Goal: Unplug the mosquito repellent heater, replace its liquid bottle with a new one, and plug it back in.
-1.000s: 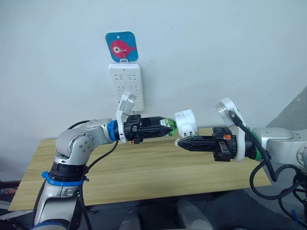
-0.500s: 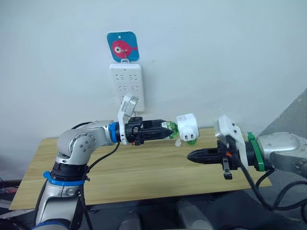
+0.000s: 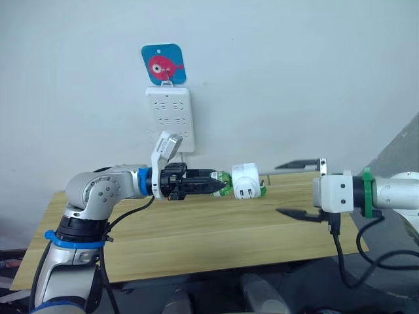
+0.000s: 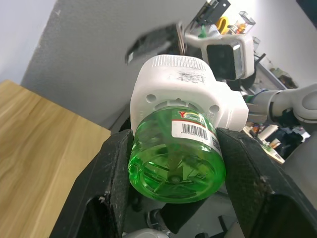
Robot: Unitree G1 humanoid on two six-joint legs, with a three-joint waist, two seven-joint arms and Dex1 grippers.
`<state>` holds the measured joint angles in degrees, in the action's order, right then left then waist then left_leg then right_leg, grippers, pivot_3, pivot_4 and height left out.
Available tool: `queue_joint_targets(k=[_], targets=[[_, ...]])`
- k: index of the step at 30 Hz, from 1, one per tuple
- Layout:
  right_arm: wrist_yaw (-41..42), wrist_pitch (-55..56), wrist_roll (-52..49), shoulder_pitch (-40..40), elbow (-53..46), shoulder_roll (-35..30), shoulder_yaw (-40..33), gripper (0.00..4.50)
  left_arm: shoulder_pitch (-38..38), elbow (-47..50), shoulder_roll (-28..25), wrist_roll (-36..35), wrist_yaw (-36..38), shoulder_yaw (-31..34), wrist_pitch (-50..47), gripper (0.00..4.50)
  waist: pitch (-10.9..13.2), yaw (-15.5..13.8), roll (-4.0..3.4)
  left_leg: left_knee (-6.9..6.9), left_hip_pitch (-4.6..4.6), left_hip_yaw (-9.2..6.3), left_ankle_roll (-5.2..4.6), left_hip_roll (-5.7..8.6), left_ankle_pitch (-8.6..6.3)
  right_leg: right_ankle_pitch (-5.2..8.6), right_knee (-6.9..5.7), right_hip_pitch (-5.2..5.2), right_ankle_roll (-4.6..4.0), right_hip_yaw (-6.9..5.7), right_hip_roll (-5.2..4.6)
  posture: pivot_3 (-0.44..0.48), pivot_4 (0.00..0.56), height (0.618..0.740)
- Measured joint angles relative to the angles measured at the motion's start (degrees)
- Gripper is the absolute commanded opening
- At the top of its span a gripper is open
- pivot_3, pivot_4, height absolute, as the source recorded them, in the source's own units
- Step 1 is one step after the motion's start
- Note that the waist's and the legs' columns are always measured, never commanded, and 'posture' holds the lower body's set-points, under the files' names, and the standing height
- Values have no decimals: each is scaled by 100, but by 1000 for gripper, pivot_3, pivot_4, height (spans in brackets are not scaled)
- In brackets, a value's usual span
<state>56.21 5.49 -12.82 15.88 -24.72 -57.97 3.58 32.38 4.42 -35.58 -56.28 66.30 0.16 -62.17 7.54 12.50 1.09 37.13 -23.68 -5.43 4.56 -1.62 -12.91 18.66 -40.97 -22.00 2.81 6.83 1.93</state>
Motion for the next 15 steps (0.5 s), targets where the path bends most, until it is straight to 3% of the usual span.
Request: queue_joint_targets(k=[6, 15], targets=[[14, 940, 528, 341, 358, 523, 175, 4500, 16, -31, -37, 19, 84, -87, -12, 2319, -1, 43, -1, -2, 1, -10, 0, 1, 0, -15, -8, 0, -26, -6, -2, -251, 58, 724], [148, 1452, 704, 638, 468, 871, 443, 4500, 16, -31, -70, 21, 107, -98, -16, 2319, -1, 42, -1, -4, 39, -14, 0, 3, 0, -14, -6, 42, -26, -9, -4, -247, 59, 724]])
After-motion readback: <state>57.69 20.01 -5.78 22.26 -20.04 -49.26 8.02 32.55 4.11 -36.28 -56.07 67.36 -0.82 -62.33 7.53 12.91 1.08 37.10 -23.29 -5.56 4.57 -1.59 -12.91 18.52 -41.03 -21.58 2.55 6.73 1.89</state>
